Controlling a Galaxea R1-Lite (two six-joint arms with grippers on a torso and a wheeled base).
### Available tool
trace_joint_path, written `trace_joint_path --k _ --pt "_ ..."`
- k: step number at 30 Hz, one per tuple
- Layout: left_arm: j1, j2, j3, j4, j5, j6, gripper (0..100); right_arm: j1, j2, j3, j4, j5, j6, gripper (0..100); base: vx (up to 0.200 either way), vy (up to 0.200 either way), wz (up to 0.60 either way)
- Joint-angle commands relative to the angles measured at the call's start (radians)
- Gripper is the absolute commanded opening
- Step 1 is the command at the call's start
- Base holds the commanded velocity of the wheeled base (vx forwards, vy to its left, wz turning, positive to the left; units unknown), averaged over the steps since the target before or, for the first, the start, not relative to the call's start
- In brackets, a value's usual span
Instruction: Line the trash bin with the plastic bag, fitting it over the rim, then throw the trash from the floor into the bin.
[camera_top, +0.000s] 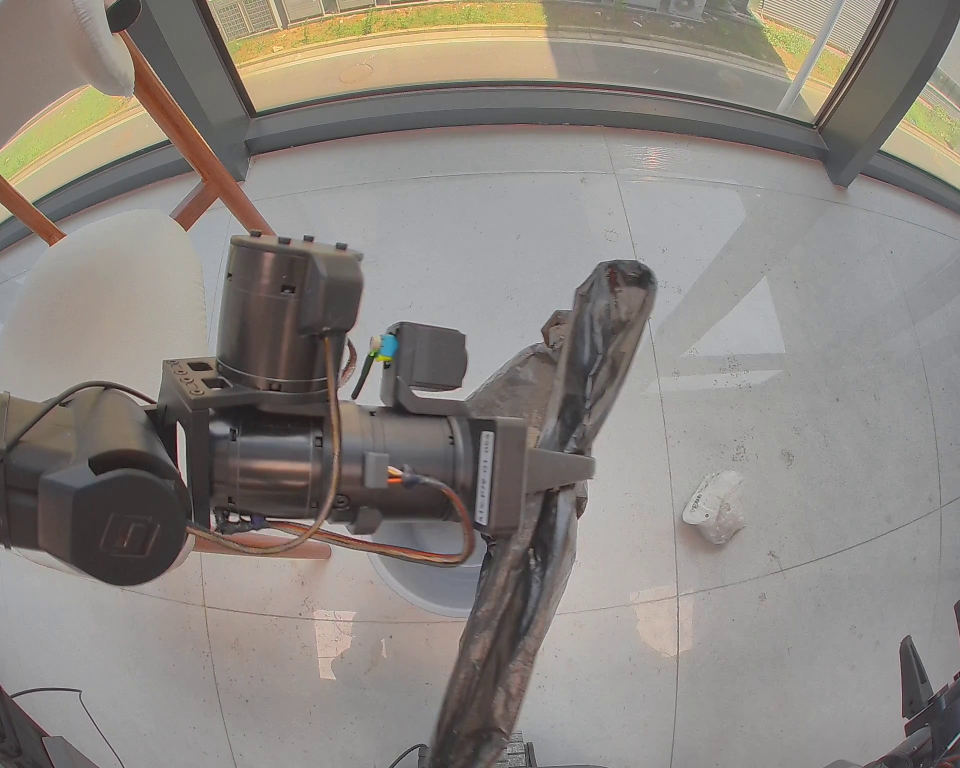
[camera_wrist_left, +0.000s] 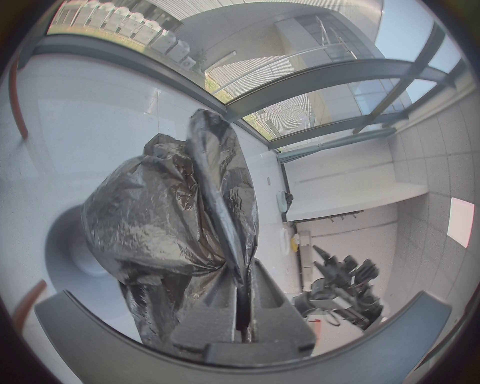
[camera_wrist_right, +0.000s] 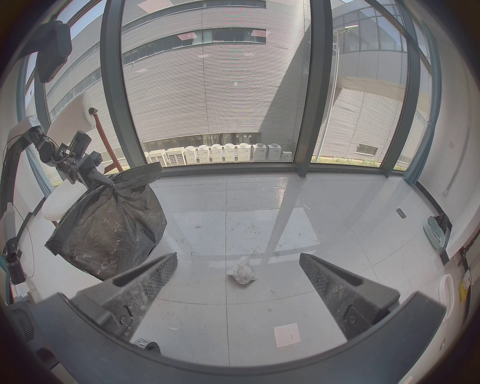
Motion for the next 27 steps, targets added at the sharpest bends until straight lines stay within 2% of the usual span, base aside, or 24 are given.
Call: trace_joint_path --k 1,5,10,11,18,22,23,24,27 --pt "0.113 -0.003 0.034 -0.002 -0.020 0.106 0 -0.001 -0.012 0.016 0.001 0.000 0.000 100 0.000 0.000 0.00" --pt "0.160 -0.009 0.010 -0.002 -0.020 0.144 0 0.000 -0.012 0.016 0.001 0.000 -0.002 100 0.000 0.000 0.00" --pt "0.166 -0.012 -0.021 0.001 -0.016 0.180 0 0.000 -0.010 0.016 0.001 0.000 -0.003 100 0.000 0.000 0.00" --pt "0.169 -0.012 -0.047 0.004 -0.011 0.215 0 0.000 -0.010 0.016 0.001 0.000 -0.005 100 0.000 0.000 0.00" --pt "0.168 -0.026 -0.042 0.050 -0.011 0.307 0 0.000 -0.010 0.016 0.001 0.000 -0.005 100 0.000 0.000 0.00" --pt "0.169 -0.124 -0.012 0.317 -0.005 0.546 0 0.000 -0.010 0.016 0.001 0.000 -0.006 100 0.000 0.000 0.00" --pt "0.169 -0.127 -0.010 0.333 -0.004 0.565 0 0.000 -0.010 0.016 0.001 0.000 -0.006 100 0.000 0.000 0.00" --pt "0.169 -0.143 -0.006 0.408 0.012 0.654 0 0.000 -0.010 0.016 0.001 0.000 -0.006 100 0.000 0.000 0.00" --pt "0.168 -0.158 0.011 0.435 0.055 0.715 0 -0.001 -0.010 0.016 0.003 0.000 -0.006 100 0.000 0.000 0.00"
